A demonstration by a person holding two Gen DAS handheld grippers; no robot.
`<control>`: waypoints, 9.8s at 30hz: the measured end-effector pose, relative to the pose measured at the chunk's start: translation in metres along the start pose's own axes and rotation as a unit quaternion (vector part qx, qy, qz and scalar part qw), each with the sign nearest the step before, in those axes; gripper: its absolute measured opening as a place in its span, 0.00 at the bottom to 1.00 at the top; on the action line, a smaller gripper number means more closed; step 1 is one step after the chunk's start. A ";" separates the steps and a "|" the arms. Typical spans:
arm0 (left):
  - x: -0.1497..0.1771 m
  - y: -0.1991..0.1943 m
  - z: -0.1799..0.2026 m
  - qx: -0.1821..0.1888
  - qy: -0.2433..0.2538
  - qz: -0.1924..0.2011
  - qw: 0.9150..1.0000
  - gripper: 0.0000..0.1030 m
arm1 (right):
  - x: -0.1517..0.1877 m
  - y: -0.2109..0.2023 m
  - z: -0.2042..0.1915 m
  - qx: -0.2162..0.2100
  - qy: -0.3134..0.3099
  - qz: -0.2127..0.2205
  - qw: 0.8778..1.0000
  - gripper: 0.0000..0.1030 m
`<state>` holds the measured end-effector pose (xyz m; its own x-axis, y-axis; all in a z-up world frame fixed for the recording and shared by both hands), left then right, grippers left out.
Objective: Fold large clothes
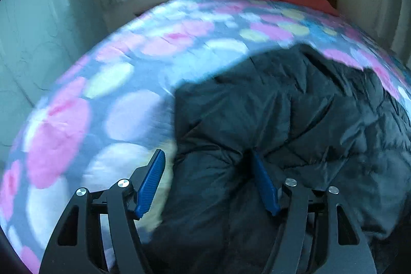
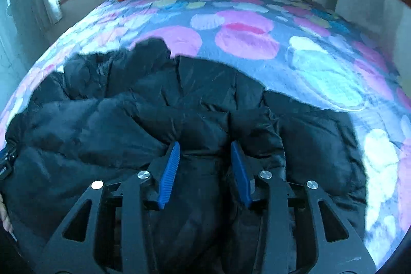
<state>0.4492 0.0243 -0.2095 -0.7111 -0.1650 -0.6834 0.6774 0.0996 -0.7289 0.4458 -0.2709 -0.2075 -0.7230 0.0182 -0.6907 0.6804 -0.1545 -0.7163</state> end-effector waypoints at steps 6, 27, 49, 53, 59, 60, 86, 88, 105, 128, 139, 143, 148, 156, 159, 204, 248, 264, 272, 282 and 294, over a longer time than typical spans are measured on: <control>-0.016 -0.042 0.041 0.090 -0.015 0.044 0.995 0.64 | -0.027 -0.008 -0.052 -0.046 -0.032 0.036 0.998 0.39; 0.042 0.002 0.046 0.067 0.028 -0.042 0.996 0.65 | 0.044 0.008 -0.024 -0.020 -0.006 -0.024 1.000 0.47; 0.164 -0.167 -0.144 0.098 -0.090 -0.068 0.989 0.70 | 0.260 -0.194 0.112 0.018 0.103 -0.050 0.993 0.65; 0.206 -0.183 -0.156 0.136 -0.133 -0.109 0.976 0.70 | 0.303 -0.207 0.113 -0.009 0.131 -0.063 0.989 0.65; 0.237 -0.198 -0.156 0.166 -0.147 -0.125 0.967 0.70 | 0.331 -0.222 0.097 -0.053 0.152 -0.068 0.985 0.65; 0.238 -0.201 -0.154 0.170 -0.147 -0.122 0.967 0.70 | 0.329 -0.222 0.093 -0.060 0.151 -0.069 0.984 0.65; 0.225 -0.246 -0.161 0.217 -0.181 -0.066 0.957 0.13 | 0.321 -0.262 0.077 -0.130 0.172 -0.017 0.976 0.12; 0.224 -0.257 -0.166 0.226 -0.188 -0.067 0.953 0.13 | 0.323 -0.269 0.078 -0.136 0.175 -0.015 0.975 0.11; 0.196 -0.298 -0.186 0.253 -0.215 -0.053 0.942 0.12 | 0.304 -0.314 0.081 -0.203 0.216 0.013 0.955 0.11; 0.026 -0.227 -0.101 0.255 -0.185 0.011 0.949 0.11 | 0.095 -0.244 0.098 -0.245 0.220 0.107 0.938 0.11; -0.014 -0.088 -0.052 0.184 -0.164 -0.039 0.968 0.11 | 0.058 -0.090 0.116 -0.209 0.256 0.026 0.944 0.11; -0.004 -0.045 -0.046 0.156 -0.153 -0.063 0.974 0.11 | 0.065 -0.047 0.113 -0.191 0.252 -0.004 0.949 0.11; 0.003 -0.020 -0.039 0.135 -0.131 -0.062 0.980 0.12 | 0.068 -0.031 0.110 -0.187 0.245 -0.005 0.951 0.11; -0.005 -0.034 -0.039 0.163 -0.133 -0.059 0.976 0.26 | 0.062 -0.047 0.110 -0.191 0.234 0.005 0.953 0.27; -0.013 -0.055 -0.044 0.182 -0.140 -0.048 0.972 0.52 | 0.056 -0.069 0.114 -0.192 0.224 0.027 0.955 0.46; -0.012 -0.010 -0.040 0.205 0.085 -0.084 0.971 0.31 | 0.038 -0.030 0.105 -0.128 -0.005 0.001 0.992 0.25; -0.075 -0.009 -0.058 0.063 -0.028 0.004 0.998 0.60 | -0.016 -0.011 0.078 -0.060 0.048 -0.008 0.997 0.43; 0.008 0.011 0.092 0.151 -0.017 -0.034 0.988 0.62 | -0.019 0.031 -0.073 -0.081 -0.053 -0.013 0.995 0.44; 0.018 0.020 0.098 0.114 0.021 -0.013 0.993 0.61 | -0.013 0.039 -0.073 -0.067 -0.052 -0.005 0.996 0.45; -0.003 -0.031 0.029 0.115 -0.037 0.032 0.992 0.61 | -0.001 -0.027 0.012 0.021 -0.002 0.026 0.999 0.48; 0.018 0.013 0.019 0.074 -0.018 -0.015 0.997 0.60 | 0.024 0.009 0.027 0.035 0.002 -0.006 0.999 0.50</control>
<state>0.4489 0.0043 -0.2302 -0.7264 -0.2006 -0.6574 0.6779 -0.0513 -0.7334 0.4315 -0.2988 -0.2273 -0.7311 0.0244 -0.6819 0.6608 -0.2237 -0.7165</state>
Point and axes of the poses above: each gripper's, at about its wrist camera, not at the fingertips, and y roughly the way its jaws point, z to its right, x to its underside, the point moved 10 cm from there along y, roughly the way its jaws point, and after that the axes turned 11 degrees about -y, right-handed, at the moved point
